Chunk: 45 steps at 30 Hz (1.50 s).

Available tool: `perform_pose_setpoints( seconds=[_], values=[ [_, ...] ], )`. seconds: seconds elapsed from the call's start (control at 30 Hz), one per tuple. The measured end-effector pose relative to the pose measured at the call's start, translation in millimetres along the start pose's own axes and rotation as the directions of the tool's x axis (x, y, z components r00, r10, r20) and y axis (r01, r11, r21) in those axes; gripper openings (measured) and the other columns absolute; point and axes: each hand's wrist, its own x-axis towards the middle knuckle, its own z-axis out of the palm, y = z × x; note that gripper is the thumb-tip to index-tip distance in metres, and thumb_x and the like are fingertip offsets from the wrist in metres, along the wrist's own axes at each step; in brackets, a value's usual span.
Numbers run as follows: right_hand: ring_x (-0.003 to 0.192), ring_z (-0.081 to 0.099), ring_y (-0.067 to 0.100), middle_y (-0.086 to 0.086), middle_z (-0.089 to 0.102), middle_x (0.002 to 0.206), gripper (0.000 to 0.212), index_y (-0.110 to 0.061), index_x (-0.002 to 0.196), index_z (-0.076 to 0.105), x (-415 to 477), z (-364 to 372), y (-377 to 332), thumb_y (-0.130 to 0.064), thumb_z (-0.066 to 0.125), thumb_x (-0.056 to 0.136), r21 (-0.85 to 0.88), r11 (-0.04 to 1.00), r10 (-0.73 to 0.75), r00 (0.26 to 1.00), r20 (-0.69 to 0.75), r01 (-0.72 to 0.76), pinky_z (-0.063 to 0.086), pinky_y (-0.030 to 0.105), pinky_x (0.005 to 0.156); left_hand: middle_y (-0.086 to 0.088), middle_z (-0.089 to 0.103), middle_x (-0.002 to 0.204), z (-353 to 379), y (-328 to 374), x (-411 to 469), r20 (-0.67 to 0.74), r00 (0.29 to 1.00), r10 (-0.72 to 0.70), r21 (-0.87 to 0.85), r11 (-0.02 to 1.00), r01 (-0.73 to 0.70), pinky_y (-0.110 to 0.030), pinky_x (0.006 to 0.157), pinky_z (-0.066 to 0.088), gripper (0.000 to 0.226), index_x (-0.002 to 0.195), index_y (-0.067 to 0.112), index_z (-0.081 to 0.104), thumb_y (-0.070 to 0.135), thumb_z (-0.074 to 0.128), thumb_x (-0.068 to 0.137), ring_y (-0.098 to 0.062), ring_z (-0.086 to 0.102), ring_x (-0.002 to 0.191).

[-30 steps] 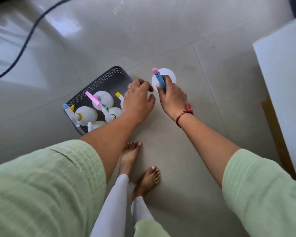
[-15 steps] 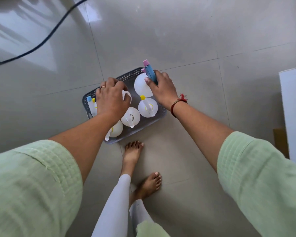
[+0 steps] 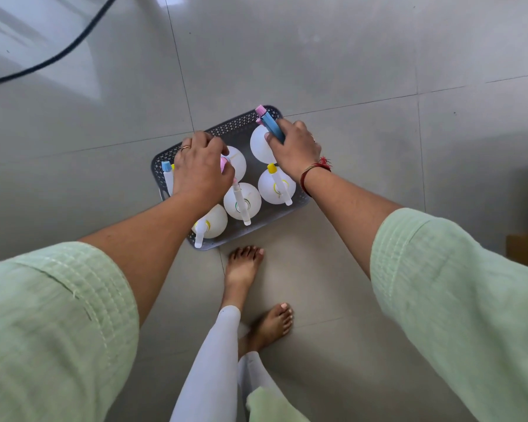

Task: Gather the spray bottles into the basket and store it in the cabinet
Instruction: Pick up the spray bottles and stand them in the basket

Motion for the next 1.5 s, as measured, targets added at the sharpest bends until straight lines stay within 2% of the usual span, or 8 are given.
perform_pose_setpoints(
  seconds=[0.4,0.63,0.83,0.93,1.03,1.23,1.37,1.5],
  values=[
    [0.102,0.057,0.029,0.006,0.059,0.112,0.035,-0.025,0.118,0.054,6,20,2,-0.045,0.041,0.093,0.027,0.998,0.054,0.998,-0.041,-0.052,0.033,0.045,0.093,-0.013,0.049,0.124,13,1,10,0.008,1.0,-0.003,-0.056,0.998,0.003,-0.04,0.098,0.036,0.032,0.117,0.012,0.057,0.022,0.054,0.087,-0.032,0.042,0.121],
    [0.101,0.059,0.027,0.0,0.067,0.105,0.045,-0.026,0.112,0.053,2,17,-4,-0.061,0.04,0.086,0.014,0.998,0.057,0.997,-0.054,-0.056,0.029,0.044,0.089,-0.013,0.051,0.122,16,-7,4,-0.007,1.0,-0.015,-0.04,0.999,0.015,-0.04,0.095,0.037,0.033,0.116,0.012,0.055,0.025,0.056,0.086,-0.032,0.043,0.118],
    [0.111,0.055,0.029,0.004,0.059,0.119,0.066,-0.023,0.118,0.047,-19,0,6,-0.075,0.038,0.079,0.035,0.994,0.109,0.986,-0.13,-0.105,0.029,0.046,0.093,-0.011,0.056,0.117,9,-16,-5,-0.084,0.977,-0.194,-0.235,0.957,0.17,-0.042,0.091,0.038,0.041,0.119,0.011,0.048,0.035,0.055,0.086,-0.032,0.047,0.113],
    [0.102,0.057,0.029,0.002,0.06,0.11,0.067,-0.022,0.104,0.051,-42,0,23,-0.08,0.037,0.074,-0.049,0.992,0.104,0.981,-0.163,-0.113,0.031,0.042,0.085,0.0,0.059,0.093,17,-13,-24,-0.105,0.953,-0.284,-0.326,0.915,0.237,-0.035,0.075,0.04,0.035,0.103,0.016,0.052,0.045,0.053,0.085,-0.028,0.056,0.096],
    [0.091,0.061,0.028,0.002,0.066,0.095,0.071,-0.021,0.089,0.059,-61,8,33,-0.085,0.035,0.07,-0.213,0.975,0.044,0.991,-0.128,-0.071,0.031,0.039,0.079,0.0,0.065,0.082,36,-3,-41,0.042,0.932,-0.359,-0.257,0.898,0.358,-0.03,0.067,0.038,0.048,0.086,0.018,0.06,0.064,0.049,0.08,-0.029,0.062,0.087],
    [0.083,0.063,0.029,0.009,0.07,0.087,0.051,-0.016,0.086,0.066,-63,27,34,-0.061,0.042,0.083,-0.499,0.861,-0.123,0.992,-0.02,0.097,0.03,0.038,0.078,-0.014,0.067,0.108,68,8,-38,0.353,0.845,-0.401,0.005,0.904,0.427,-0.032,0.072,0.038,0.063,0.106,0.009,0.061,0.065,0.05,0.08,-0.035,0.061,0.105],
    [0.071,0.059,0.028,0.01,0.07,0.078,0.042,-0.014,0.077,0.065,-58,27,30,-0.05,0.044,0.085,-0.529,0.841,-0.155,0.987,-0.03,0.116,0.028,0.037,0.075,-0.017,0.066,0.113,76,16,-34,0.379,0.838,-0.393,-0.03,0.9,0.436,-0.034,0.081,0.045,0.055,0.112,0.006,0.059,0.052,0.051,0.084,-0.036,0.061,0.107],
    [0.063,0.042,0.024,0.009,0.069,0.077,0.042,-0.015,0.074,0.061,-58,23,32,-0.05,0.043,0.087,-0.533,0.839,-0.133,0.991,-0.012,0.107,0.029,0.038,0.077,-0.017,0.072,0.095,73,13,-35,0.447,0.79,-0.42,-0.178,0.824,0.538,-0.04,0.088,0.054,0.047,0.1,0.003,0.065,0.044,0.046,0.084,-0.035,0.067,0.092]
  ],
)
